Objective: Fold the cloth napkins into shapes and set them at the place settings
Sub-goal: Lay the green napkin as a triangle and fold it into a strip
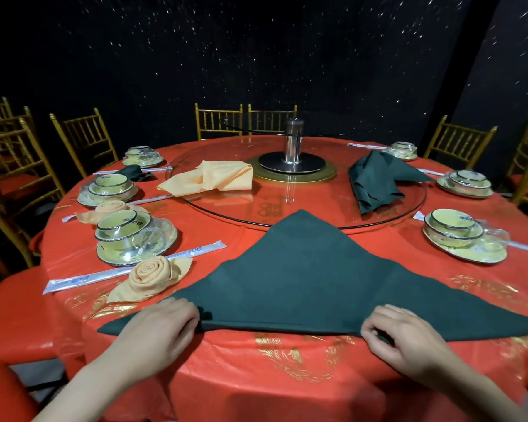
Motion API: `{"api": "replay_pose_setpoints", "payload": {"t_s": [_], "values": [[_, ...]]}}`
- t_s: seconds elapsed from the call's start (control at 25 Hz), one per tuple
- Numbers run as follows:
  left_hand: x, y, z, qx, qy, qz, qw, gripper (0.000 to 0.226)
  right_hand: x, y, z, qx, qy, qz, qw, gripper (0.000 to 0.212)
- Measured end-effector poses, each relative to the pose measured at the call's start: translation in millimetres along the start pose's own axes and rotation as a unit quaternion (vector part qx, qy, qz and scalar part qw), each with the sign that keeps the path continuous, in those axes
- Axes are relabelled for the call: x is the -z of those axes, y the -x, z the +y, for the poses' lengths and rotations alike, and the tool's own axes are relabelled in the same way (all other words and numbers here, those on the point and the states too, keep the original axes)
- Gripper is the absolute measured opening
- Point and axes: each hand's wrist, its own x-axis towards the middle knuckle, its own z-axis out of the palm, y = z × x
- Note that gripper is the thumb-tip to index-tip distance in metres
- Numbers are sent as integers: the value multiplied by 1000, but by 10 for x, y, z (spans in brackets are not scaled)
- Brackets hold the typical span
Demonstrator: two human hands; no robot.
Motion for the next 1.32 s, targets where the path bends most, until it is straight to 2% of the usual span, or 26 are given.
{"api": "replay_pose_setpoints", "payload": {"t_s": [0.16, 0.24, 0.32, 0.36, 0.44, 0.52, 0.64, 0.8, 0.88, 0.96, 1.08, 1.24, 1.32], "values": [[-130, -74, -25, 71, -32, -22, 997, 25, 8, -100, 135, -66, 46, 6, 997, 27], [-107, -133, -42, 92, -47, -55, 993, 23, 26, -199, 155, -86, 77, -24, 993, 33], [-36, -211, -9, 148, -61, -97, 982, 10, 29, -293, 149, -112, 102, -64, 986, 37], [-21, -264, 45, 157, -85, -91, 980, 14, 23, -333, 145, -117, 112, -76, 984, 39], [-69, -393, 320, 123, -81, -31, 989, 17, 22, -393, 132, -123, 122, -98, 980, 44], [-198, -576, 848, 45, 6, 16, 999, 24, 41, -418, 135, -125, 123, -115, 978, 46], [-516, -871, 1659, -56, 44, 1, 997, 43, 71, -430, 122, -113, 122, -119, 979, 42], [-747, -1059, 1916, -22, 39, -74, 996, 53, 68, -385, 148, -98, 77, -99, 987, 36], [-814, -1029, 1903, -18, 42, -86, 995, 53, 112, -258, 300, -98, 47, -89, 990, 45], [-828, -1013, 1896, -19, 51, -104, 993, 53, 172, -36, 573, -85, 47, -47, 994, 54], [-796, -1024, 1916, -6, 59, -103, 993, 55, 314, 311, 997, -117, 26, 30, 992, 49], [-818, -1049, 1894, -9, 51, -89, 995, 61, 421, 430, 1200, -167, 43, 31, 985, 46], [-841, -1019, 1898, -2, 46, -127, 991, 73, 451, 391, 1242, -183, 76, -10, 980, 50]]}}
